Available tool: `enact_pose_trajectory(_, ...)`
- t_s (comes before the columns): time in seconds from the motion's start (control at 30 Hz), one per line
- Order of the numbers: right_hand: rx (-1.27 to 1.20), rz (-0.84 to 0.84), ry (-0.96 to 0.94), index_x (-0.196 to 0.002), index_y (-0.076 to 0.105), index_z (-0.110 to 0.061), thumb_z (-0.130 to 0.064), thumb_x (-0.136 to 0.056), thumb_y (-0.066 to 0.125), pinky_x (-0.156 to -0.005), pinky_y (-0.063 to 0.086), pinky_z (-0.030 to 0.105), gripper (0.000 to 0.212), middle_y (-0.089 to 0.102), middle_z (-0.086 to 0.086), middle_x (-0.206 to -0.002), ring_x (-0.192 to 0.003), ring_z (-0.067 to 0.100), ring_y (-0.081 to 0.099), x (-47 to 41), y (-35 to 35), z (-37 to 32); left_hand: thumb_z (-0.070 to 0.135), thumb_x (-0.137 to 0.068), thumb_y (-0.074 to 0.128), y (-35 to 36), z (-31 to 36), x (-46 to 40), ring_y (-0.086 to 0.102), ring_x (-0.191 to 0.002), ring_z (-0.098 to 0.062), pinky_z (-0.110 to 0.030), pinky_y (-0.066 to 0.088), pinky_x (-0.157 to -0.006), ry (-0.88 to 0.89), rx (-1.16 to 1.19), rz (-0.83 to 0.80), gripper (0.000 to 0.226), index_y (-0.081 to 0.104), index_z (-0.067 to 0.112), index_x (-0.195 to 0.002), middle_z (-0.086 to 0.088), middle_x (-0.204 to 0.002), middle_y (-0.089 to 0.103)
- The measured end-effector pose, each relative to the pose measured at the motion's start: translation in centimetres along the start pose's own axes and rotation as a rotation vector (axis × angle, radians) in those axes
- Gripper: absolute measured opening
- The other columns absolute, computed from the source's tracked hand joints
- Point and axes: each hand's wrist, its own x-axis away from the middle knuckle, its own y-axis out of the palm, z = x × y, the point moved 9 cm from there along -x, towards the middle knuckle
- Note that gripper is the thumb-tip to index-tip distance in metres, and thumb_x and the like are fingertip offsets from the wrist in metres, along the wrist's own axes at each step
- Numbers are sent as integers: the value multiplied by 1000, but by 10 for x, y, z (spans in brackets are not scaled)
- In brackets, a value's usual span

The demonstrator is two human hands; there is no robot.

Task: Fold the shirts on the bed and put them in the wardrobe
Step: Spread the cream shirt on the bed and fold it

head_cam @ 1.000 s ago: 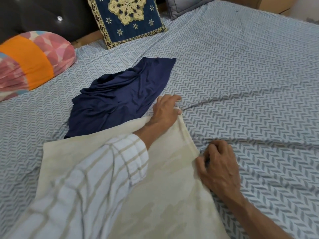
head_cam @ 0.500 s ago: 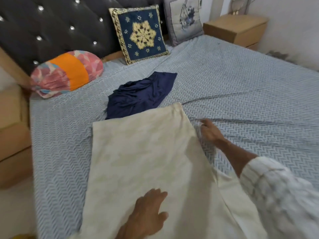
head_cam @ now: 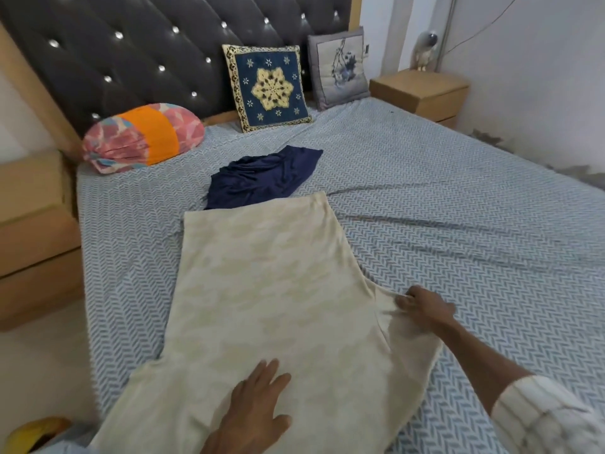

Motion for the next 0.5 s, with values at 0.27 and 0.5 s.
enact_pose_trajectory(0.27,-115,-56,151,-90,58,-28,-80,-55,60,-92,45,46,63,61,3,-96,-98,29,61,17,-6,49,71,-65,29,18,-27,18,-6,-146,0,-23,9,-121,68,142,161,93,23,37,-152,21,-152,-9)
enact_pose_trajectory(0.5,-139,46,228,-74,65,-11,-46,-80,75,-65,51,32,37,67,8,-68,-68,26,65,39,-24,88,64,-70,40,16,-27,18,8,-143,2,-10,12,-111,74,150,254,83,42,31,-146,12,-157,20)
